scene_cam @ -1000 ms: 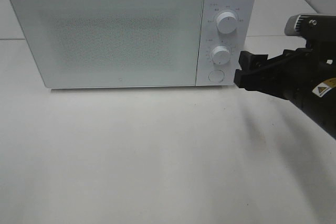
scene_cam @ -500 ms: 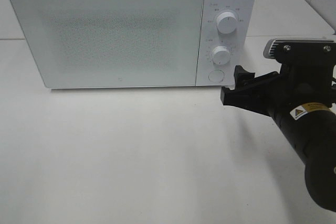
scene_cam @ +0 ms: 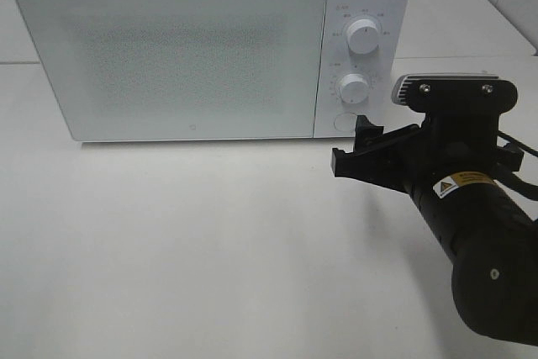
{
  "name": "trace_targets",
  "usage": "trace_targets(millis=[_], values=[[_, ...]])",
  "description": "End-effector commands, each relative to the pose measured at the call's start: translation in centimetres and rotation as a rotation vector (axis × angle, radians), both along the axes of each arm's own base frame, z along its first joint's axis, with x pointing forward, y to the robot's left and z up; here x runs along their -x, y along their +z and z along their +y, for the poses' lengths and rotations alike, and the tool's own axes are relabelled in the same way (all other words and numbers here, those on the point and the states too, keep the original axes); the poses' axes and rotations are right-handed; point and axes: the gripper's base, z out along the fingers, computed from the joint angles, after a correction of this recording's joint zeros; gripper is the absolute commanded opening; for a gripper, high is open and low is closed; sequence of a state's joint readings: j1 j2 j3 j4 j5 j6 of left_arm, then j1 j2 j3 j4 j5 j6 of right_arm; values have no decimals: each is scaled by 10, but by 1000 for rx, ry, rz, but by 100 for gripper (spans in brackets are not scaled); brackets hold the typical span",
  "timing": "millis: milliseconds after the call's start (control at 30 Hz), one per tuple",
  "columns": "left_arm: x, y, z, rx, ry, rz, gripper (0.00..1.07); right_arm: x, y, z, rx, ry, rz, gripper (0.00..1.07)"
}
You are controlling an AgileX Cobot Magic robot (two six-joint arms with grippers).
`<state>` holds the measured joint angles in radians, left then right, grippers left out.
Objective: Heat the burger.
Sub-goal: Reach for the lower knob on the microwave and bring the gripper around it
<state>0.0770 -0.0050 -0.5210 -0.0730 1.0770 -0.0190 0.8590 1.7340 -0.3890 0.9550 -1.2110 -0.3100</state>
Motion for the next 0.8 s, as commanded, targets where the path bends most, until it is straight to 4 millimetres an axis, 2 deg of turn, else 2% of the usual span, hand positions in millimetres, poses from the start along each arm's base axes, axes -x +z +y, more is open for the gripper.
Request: trace_targets(millis=[33,200,367,567,800], values=[[2,-1,-1,5,-2,-25,98,-8,12,-2,2,-35,-111,75],[2,-1,-1,5,-2,-25,98,-15,15,-4,-8,-58,-125,77],[2,-1,-1,5,-2,-25,98,-18,17,3,-12,-19,-132,80],[2,-1,-1,5,-2,-25,98,-29,4,16,11,-9,-113,79],[2,-1,-1,5,-2,-25,98,-44,0,24,12,-6,-124,78]])
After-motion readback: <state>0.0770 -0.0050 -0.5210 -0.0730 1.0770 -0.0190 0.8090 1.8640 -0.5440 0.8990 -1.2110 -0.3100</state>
